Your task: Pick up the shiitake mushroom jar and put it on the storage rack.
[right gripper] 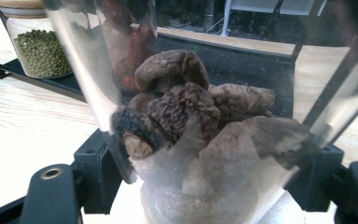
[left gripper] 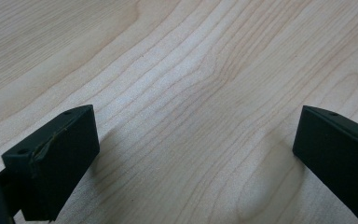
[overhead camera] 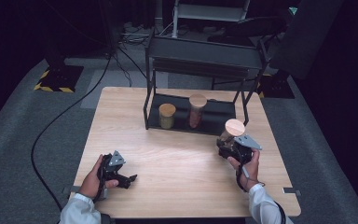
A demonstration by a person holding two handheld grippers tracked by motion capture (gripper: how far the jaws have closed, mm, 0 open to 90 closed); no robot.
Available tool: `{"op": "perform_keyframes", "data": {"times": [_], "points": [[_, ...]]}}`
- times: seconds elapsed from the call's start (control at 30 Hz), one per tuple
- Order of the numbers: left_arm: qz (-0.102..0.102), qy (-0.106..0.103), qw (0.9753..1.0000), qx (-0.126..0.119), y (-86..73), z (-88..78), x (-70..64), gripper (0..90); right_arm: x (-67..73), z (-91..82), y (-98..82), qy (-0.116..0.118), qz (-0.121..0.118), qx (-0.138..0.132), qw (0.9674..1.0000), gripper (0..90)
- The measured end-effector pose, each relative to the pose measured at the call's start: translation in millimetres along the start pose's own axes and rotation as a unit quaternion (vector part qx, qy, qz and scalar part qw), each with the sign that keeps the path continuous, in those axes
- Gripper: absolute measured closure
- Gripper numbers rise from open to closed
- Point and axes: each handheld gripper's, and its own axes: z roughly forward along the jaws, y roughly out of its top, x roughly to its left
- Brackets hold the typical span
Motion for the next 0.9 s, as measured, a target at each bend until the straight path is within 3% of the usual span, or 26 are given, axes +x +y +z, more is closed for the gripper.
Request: {"op": "perform_keyframes", "data": {"times": [0.3, 0.6, 0.9], "points": [[0.000, 0.000, 1.0000, 0.000, 0.0, 0.0, 0.0, 0.1, 9.8, 2.8, 11.0, -0.007, -0.010, -0.011, 0.9999, 24.8], [0.000, 0.000, 1.0000, 0.000, 0.0, 0.0, -0.1, 0.1, 17.5, 9.9, 20.3, -0.005, -0.004, -0.016, 0.9998, 24.8], [0.000, 0.000, 1.0000, 0.000, 0.0, 0.0, 0.0, 0.1, 24.1, 16.3, 28.1, -0.019, -0.002, -0.019, 0.9996, 24.8]]}}
